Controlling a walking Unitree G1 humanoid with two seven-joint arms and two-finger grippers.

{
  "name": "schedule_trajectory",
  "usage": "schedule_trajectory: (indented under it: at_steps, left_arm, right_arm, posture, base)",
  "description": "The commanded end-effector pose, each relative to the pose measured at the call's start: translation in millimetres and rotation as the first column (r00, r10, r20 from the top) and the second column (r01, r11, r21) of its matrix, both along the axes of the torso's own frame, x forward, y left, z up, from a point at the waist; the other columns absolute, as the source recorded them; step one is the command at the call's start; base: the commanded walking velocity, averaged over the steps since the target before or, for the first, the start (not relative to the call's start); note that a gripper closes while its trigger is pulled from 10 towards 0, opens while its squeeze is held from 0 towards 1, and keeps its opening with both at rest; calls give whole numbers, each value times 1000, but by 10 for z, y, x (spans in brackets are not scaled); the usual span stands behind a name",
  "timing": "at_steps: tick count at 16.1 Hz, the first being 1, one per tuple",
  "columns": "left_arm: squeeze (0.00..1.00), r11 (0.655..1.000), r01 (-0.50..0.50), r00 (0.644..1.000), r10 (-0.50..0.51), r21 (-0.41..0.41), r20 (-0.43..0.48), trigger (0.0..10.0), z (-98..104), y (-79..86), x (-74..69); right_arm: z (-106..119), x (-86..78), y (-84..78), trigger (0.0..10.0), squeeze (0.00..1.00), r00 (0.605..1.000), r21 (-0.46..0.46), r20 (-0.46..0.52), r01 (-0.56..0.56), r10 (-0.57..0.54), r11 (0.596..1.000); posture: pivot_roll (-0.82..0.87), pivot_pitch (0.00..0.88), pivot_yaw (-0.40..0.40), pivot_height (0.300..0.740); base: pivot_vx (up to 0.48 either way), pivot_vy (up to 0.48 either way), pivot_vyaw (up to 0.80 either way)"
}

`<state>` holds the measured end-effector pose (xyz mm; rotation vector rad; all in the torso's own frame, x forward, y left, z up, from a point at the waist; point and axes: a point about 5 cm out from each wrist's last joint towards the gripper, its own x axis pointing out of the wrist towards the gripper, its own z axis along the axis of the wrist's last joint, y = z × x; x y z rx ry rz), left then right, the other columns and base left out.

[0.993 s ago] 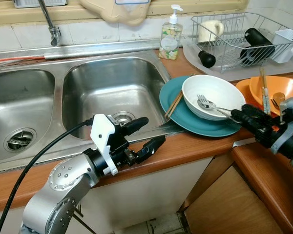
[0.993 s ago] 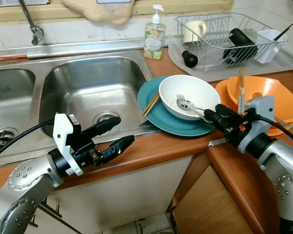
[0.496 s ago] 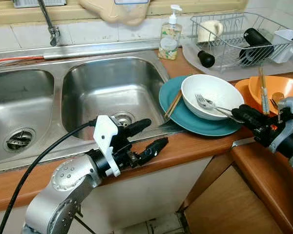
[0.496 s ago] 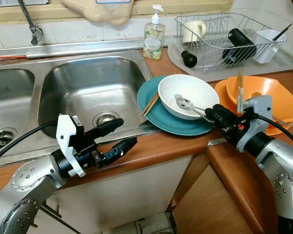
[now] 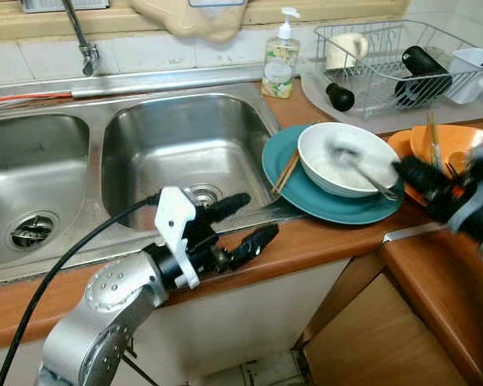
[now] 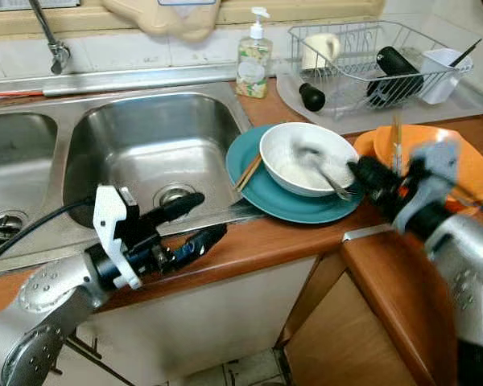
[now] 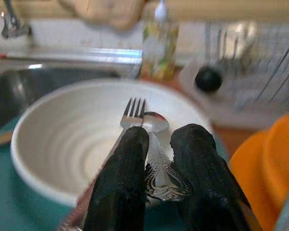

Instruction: Kitchen organization

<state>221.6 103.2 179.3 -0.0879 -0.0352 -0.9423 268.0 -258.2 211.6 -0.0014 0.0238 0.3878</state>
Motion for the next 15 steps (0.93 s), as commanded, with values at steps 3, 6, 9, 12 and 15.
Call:
schedule_trajectory:
  at_steps: [3, 6, 9, 12, 15]
  left_arm:
    - [0, 997, -45, 993, 38, 67, 111, 10000, 109, -18, 111]
    - [0, 994, -28, 991, 14, 108, 132, 10000, 127, -69, 138]
    - [0, 989, -36, 987, 13, 146, 159, 10000, 123, -104, 141]
    - [0, 980, -93, 951, 35, 178, 308, 10000, 282, -158, 249]
    - [0, 964, -153, 909, 51, 216, 414, 10000, 371, -175, 342]
  right_arm:
    - [322, 36, 125, 0, 0, 993, -57, 118, -23, 29, 998]
    - [286, 57, 216, 0, 0, 995, -148, 76, -52, 64, 988]
    - [215, 61, 265, 0, 0, 998, -149, 46, -40, 47, 988]
    - [379, 76, 564, 0, 0, 982, -65, 111, -146, 152, 987]
    - [355, 61, 809, 0, 0, 970, -56, 101, -216, 220, 975]
  posture:
    - [-133, 0, -9, 740]
    - [-131, 0, -8, 740]
    - [-128, 0, -9, 740]
    - [-125, 0, -7, 740]
    - [-120, 0, -10, 740]
  base:
    - [0, 0, 0]
    - [0, 0, 0]
    - [0, 0, 0]
    - [0, 0, 0]
    - [0, 0, 0]
